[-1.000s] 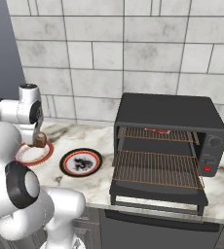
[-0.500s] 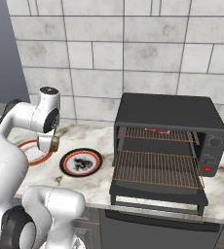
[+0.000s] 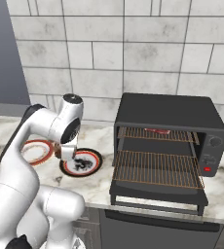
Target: Open the toaster oven door. Place the bread on the bottom rack in the toaster oven and place the steak on the top rack.
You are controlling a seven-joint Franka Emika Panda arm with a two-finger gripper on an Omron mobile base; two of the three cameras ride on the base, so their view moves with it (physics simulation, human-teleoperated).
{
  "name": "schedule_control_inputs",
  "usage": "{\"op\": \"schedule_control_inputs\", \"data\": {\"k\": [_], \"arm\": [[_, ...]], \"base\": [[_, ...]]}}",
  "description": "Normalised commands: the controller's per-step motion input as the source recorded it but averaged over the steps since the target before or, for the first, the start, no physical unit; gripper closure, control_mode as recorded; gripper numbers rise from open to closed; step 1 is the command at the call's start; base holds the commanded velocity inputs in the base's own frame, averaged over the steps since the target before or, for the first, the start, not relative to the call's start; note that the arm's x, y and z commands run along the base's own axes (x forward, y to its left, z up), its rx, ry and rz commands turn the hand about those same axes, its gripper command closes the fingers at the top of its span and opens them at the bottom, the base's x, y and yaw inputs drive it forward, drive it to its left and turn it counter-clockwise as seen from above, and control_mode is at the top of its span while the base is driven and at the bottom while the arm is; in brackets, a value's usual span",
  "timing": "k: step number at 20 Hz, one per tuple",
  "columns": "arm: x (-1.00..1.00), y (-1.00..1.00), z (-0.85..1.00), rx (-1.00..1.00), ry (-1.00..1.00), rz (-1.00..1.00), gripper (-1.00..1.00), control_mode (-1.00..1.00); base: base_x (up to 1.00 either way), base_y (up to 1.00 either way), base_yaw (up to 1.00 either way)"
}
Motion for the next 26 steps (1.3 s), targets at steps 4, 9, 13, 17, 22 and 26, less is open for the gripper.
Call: {"op": "schedule_control_inputs", "data": {"k": [4,9,13,17,22,26], "arm": [[-0.06,-0.72,0.14,0.00,0.00,0.06,1.00,-1.00],[-0.05,-0.77,0.11,0.00,0.00,0.08,1.00,-1.00],[0.01,-0.73,0.04,0.00,0.00,0.11,1.00,-1.00],[0.03,-0.69,0.02,0.00,0.00,0.15,1.00,-1.00],[0.11,-0.65,0.00,0.00,0.00,0.17,1.00,-1.00],[0.18,-0.57,0.01,0.01,0.00,0.21,1.00,-1.00]], "base": [[0.00,0.00,0.00],[0.00,0.00,0.00],[0.00,0.00,0.00],[0.00,0.00,0.00],[0.00,0.00,0.00],[0.00,0.00,0.00]]}}
